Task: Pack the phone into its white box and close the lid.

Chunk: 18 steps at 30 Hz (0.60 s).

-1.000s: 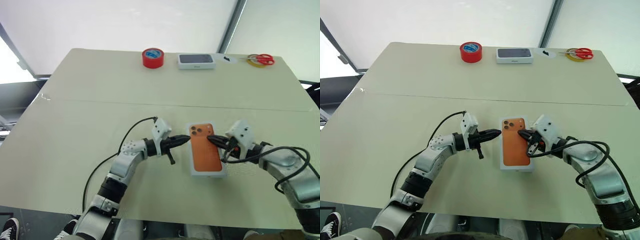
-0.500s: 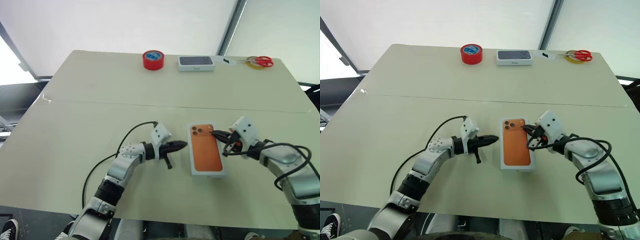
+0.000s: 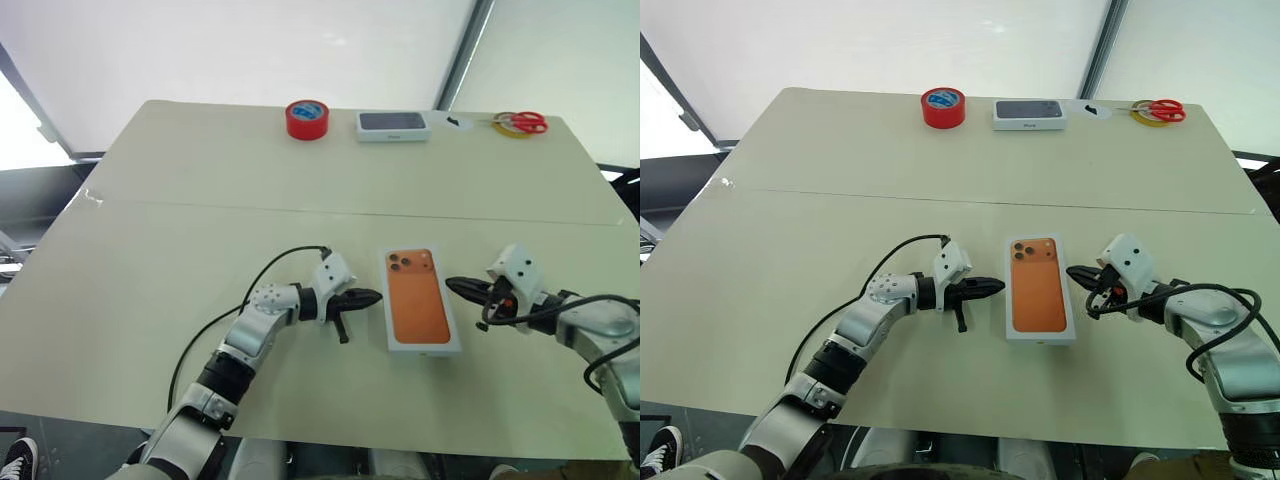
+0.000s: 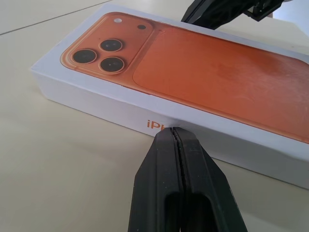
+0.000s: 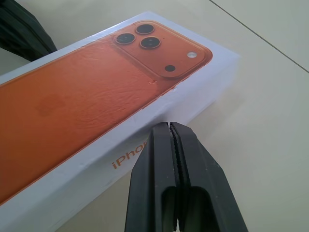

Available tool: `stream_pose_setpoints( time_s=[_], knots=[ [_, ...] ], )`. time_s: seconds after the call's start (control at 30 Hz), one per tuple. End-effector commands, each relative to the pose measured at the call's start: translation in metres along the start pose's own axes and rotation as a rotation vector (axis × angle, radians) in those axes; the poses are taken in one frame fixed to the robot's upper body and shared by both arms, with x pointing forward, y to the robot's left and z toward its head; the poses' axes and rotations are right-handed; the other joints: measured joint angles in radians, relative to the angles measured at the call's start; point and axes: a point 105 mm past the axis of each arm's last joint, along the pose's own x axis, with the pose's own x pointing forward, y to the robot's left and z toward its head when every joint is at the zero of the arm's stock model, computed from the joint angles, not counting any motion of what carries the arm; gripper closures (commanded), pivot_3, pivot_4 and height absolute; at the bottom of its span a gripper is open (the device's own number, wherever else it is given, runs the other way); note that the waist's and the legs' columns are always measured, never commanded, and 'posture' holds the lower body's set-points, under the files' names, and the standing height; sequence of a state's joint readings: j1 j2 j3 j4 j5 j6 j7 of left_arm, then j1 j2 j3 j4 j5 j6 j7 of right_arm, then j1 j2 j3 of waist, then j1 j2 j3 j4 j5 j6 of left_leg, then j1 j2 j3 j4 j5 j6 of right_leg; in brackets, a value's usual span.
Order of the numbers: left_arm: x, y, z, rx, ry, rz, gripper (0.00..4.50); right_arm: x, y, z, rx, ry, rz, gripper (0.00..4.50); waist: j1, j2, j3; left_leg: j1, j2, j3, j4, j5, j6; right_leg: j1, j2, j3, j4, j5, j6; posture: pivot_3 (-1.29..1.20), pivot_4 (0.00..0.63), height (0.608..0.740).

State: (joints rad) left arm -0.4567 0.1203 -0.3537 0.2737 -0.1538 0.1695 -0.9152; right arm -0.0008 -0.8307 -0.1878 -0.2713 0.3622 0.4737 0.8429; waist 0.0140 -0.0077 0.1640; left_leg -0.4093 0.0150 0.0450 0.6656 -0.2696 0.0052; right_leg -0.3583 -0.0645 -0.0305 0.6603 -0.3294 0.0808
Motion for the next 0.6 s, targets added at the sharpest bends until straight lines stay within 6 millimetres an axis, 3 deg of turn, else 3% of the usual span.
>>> stream_pose_setpoints(
  time_s=[0.03,0.17,0.37,0.47,0.53,0.6],
  knots=[
    [0.009,-0.003,0.024,0.035,-0.062,-0.03,4.5,0.002,0.015,0.014,-0.076,-0.035,0.061,4.45,0.0,0.0,0.0,0.0,0.0,0.0,0.0,0.0,0.0,0.0,0.0,0.0,0.0,0.0,0.0,0.0,0.15,0.74],
    [0.007,-0.002,0.033,0.067,-0.082,-0.026,4.5,0.004,0.013,0.009,-0.09,-0.016,0.045,4.45,-0.001,0.0,0.0,0.0,0.0,0.0,0.0,0.0,0.0,0.0,0.0,0.0,0.0,0.0,0.0,0.0,0.15,0.74],
    [0.006,-0.002,0.029,0.076,-0.066,-0.022,4.5,0.001,0.008,0.001,-0.142,0.025,0.037,4.45,-0.001,0.0,0.0,0.0,0.0,0.0,0.0,0.0,0.0,0.0,0.0,0.0,0.0,0.0,0.0,0.0,0.15,0.74],
    [0.007,-0.003,0.043,0.065,-0.133,-0.021,4.5,0.0,0.004,-0.002,-0.164,0.039,0.026,4.45,0.0,0.0,0.0,0.0,0.0,0.0,0.0,0.0,0.0,0.0,0.0,0.0,0.0,0.0,0.0,0.0,0.15,0.74],
    [0.01,-0.002,0.035,0.145,-0.062,-0.01,4.5,0.0,0.003,-0.001,-0.184,0.041,0.029,4.45,0.0,0.0,0.0,0.0,0.0,0.0,0.0,0.0,0.0,0.0,0.0,0.0,0.0,0.0,0.0,0.0,0.15,0.74],
    [0.011,-0.001,0.037,0.098,-0.07,-0.011,4.5,0.002,0.004,-0.001,-0.195,0.05,0.038,4.45,-0.001,0.0,0.0,0.0,0.0,0.0,0.0,0.0,0.0,0.0,0.0,0.0,0.0,0.0,0.0,0.0,0.15,0.74]
  ],
)
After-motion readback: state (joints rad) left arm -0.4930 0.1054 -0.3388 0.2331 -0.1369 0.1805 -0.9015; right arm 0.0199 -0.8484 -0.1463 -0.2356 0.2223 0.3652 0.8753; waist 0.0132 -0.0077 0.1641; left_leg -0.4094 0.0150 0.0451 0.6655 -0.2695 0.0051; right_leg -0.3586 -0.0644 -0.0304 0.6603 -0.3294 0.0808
